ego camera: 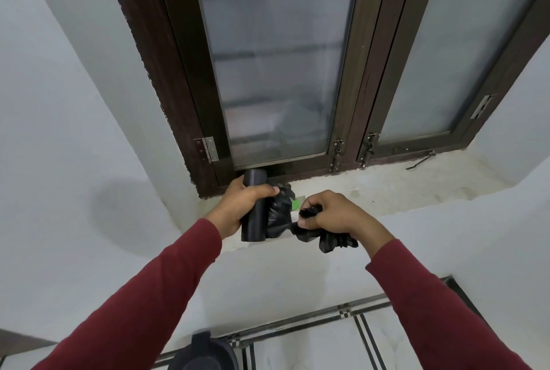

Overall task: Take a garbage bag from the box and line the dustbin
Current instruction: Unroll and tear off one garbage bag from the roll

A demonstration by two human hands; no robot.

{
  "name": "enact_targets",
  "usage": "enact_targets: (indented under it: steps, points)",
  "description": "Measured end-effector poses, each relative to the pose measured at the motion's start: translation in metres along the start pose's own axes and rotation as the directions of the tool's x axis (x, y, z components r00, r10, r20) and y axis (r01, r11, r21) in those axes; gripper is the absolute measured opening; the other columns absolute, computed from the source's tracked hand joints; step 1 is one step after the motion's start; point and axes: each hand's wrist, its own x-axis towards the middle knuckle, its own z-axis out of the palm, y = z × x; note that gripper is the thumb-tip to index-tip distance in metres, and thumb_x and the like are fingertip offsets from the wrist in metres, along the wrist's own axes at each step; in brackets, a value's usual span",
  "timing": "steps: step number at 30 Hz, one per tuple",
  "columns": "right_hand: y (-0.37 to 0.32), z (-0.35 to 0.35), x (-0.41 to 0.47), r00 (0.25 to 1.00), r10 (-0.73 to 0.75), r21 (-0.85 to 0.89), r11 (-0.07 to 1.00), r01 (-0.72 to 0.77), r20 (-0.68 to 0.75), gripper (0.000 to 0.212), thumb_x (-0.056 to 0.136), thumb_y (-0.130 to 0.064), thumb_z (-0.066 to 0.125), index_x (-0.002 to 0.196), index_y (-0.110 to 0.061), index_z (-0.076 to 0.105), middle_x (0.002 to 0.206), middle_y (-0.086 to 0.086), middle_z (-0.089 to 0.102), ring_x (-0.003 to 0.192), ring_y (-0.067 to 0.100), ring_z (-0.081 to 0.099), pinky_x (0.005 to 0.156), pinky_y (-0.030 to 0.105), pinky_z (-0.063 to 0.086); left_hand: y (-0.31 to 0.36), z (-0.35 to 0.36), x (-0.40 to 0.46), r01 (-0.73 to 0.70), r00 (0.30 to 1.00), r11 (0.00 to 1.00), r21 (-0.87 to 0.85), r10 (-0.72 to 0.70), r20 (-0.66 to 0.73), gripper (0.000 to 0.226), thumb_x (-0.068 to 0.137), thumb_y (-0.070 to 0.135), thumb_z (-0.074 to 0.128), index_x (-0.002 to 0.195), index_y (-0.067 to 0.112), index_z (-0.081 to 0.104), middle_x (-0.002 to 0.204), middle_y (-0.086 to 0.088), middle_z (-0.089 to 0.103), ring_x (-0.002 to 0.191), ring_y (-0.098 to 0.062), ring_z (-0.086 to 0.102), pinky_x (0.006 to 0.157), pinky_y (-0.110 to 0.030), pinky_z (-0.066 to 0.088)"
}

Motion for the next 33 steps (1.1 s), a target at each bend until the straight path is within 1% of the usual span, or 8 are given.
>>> enact_targets:
  steps: [4,10,13,15,18,24,29,33]
  points:
    - [0.0,0.014,0.005,0.999,0.009,-0.145,0.989,-0.016,-0.048,0.016,0.091,-0.023,0.073,0.103,-0.02,0.081,0.104,0.002,0.074,0.096,0.02,0.066,0.077,0.025,0.048,-0.004,0.006,0.002,-0.065,0.989,0.995,-0.075,0.054,-0.137,0.043,0.079,0.009,0.084,0.115,0.01,0.059,0.108,-0.019,0.07,0.09,-0.032,0.073,0.077,-0.043,0.062]
    - [0.04,-0.013,0.016,0.901,0.348,-0.315,0.851,-0.42,-0.261,0.029,0.09,-0.021,0.056,0.112,-0.01,0.071,0.114,0.01,0.071,0.105,0.031,0.065,0.082,0.03,0.052,0.001,-0.014,0.008,-0.118,0.937,0.973,-0.2,0.042,-0.348,0.051,0.074,0.011,0.083,0.119,0.005,0.063,0.109,-0.018,0.072,0.096,-0.037,0.073,0.083,-0.049,0.062]
    - [0.062,-0.026,0.016,0.864,0.429,0.253,0.895,-0.367,-0.265,0.023,0.091,-0.018,0.062,0.105,-0.001,0.07,0.099,0.018,0.074,0.086,0.036,0.071,0.076,0.04,0.059,0.001,-0.039,0.016,-0.119,0.927,0.968,-0.223,0.028,-0.373,0.046,0.075,0.012,0.083,0.118,0.007,0.066,0.107,-0.017,0.075,0.094,-0.035,0.074,0.082,-0.048,0.062]
    - [0.046,-0.017,0.013,0.887,0.456,0.731,0.63,-0.26,-0.078,0.016,0.095,-0.011,0.058,0.102,0.002,0.061,0.09,0.023,0.069,0.068,0.034,0.066,0.06,0.039,0.054,-0.001,-0.034,0.017,-0.076,0.952,0.966,-0.247,-0.003,-0.307,0.047,0.075,0.014,0.086,0.117,0.006,0.066,0.109,-0.019,0.076,0.094,-0.035,0.075,0.084,-0.05,0.063]
    - [0.025,-0.006,0.031,0.896,0.443,0.859,0.449,-0.245,0.024,0.012,0.071,-0.012,0.049,0.08,-0.004,0.052,0.079,0.015,0.055,0.062,0.03,0.054,0.06,0.034,0.042,-0.011,-0.013,0.015,0.009,0.969,0.949,-0.315,-0.086,-0.231,0.05,0.075,0.02,0.087,0.117,0.004,0.066,0.106,-0.019,0.076,0.09,-0.033,0.075,0.078,-0.044,0.063]
    - [0.036,-0.017,0.065,0.919,0.174,0.208,0.972,-0.105,-0.353,0.048,0.084,0.005,0.048,0.119,-0.021,0.067,0.104,0.005,0.067,0.095,0.021,0.061,0.079,0.027,0.048,-0.022,0.008,0.016,0.18,0.968,0.851,-0.494,-0.243,-0.065,0.043,0.076,0.028,0.082,0.114,0.012,0.07,0.109,-0.018,0.075,0.095,-0.034,0.072,0.082,-0.044,0.061]
    - [0.066,-0.027,0.103,0.869,-0.079,-0.521,0.826,-0.217,-0.488,0.059,0.086,-0.013,0.07,0.14,-0.032,0.055,0.142,0.001,0.055,0.14,0.034,0.038,0.113,0.059,0.03,-0.017,0.019,0.018,0.131,0.979,0.896,-0.425,-0.185,-0.088,0.047,0.075,0.023,0.088,0.118,0.012,0.072,0.111,-0.012,0.078,0.099,-0.027,0.073,0.079,-0.039,0.062]
    - [0.07,-0.005,0.09,0.734,-0.254,-0.517,0.843,-0.151,-0.63,0.054,0.081,-0.004,0.067,0.131,-0.026,0.066,0.141,0.005,0.057,0.134,0.035,0.044,0.109,0.058,0.038,-0.016,0.017,0.014,0.084,0.981,0.967,-0.242,-0.122,-0.147,0.04,0.076,0.032,0.089,0.11,0.024,0.07,0.1,0.001,0.075,0.09,-0.018,0.067,0.076,-0.033,0.051]
